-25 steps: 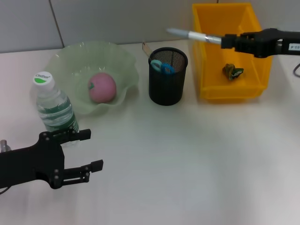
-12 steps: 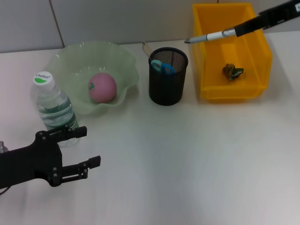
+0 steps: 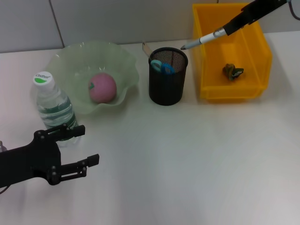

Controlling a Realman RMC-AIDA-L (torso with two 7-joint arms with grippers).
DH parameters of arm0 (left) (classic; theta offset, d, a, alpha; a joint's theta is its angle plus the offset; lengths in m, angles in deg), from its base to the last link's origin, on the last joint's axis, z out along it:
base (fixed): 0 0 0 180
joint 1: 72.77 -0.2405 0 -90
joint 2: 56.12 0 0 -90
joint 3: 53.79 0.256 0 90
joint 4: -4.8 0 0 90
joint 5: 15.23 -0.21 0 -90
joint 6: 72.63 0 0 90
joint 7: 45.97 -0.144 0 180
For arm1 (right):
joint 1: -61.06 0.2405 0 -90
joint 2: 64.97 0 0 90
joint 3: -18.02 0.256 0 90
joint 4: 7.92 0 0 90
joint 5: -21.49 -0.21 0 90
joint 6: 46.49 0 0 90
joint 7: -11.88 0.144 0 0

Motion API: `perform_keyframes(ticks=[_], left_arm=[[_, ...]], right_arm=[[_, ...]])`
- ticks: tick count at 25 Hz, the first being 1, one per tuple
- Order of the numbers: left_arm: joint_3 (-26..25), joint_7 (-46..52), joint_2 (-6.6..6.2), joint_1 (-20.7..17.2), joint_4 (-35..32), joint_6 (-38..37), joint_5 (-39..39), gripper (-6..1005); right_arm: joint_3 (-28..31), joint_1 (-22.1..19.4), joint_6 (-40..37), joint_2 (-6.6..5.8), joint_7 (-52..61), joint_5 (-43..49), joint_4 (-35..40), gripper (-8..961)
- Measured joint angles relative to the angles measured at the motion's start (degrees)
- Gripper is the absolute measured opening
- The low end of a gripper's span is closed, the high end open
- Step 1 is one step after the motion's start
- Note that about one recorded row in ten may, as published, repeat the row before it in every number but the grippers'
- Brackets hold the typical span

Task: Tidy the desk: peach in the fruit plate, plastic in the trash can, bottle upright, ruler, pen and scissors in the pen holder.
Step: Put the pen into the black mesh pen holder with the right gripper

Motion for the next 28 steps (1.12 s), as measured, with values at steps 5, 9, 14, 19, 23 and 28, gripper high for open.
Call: perform_keyframes(ticks=[5, 9, 14, 19, 23, 28], left_arm=[[0.0, 0.1, -0.01, 0.0, 0.0, 0.1, 0.1, 806], [0.0, 0.2, 0.02, 0.1, 0.0, 0.1, 0.1, 806], [0.0, 0.2, 0.08, 0.1, 0.0, 0.1, 0.2, 806], [-0.1, 0.3, 0.14, 0.0, 0.0, -0.2, 0.4, 806], [-0.1, 0.3, 0.11, -0.1, 0.0, -0.4, 0.6, 806], [-0.1, 0.4, 0.07, -0.5, 0.0, -0.6, 1.3, 806]], right_arm=[[-0.2, 2.7, -1.3, -0.02, 0.2, 3.3, -1.6, 154], [-2.2, 3.6, -1.5, -0.02, 0.5, 3.9, -2.3, 155], [-4.5, 4.8, -1.4, 0.08, 1.6, 4.8, -2.8, 156], [-4.5, 6.1, -1.1, 0.54, 1.9, 6.9, -3.4, 157], [-4.8, 6.7, -0.1, 0.94, 2.0, 7.0, -4.5, 159], [-8.0, 7.7, 3.7, 0.98, 3.0, 7.0, -8.7, 160]])
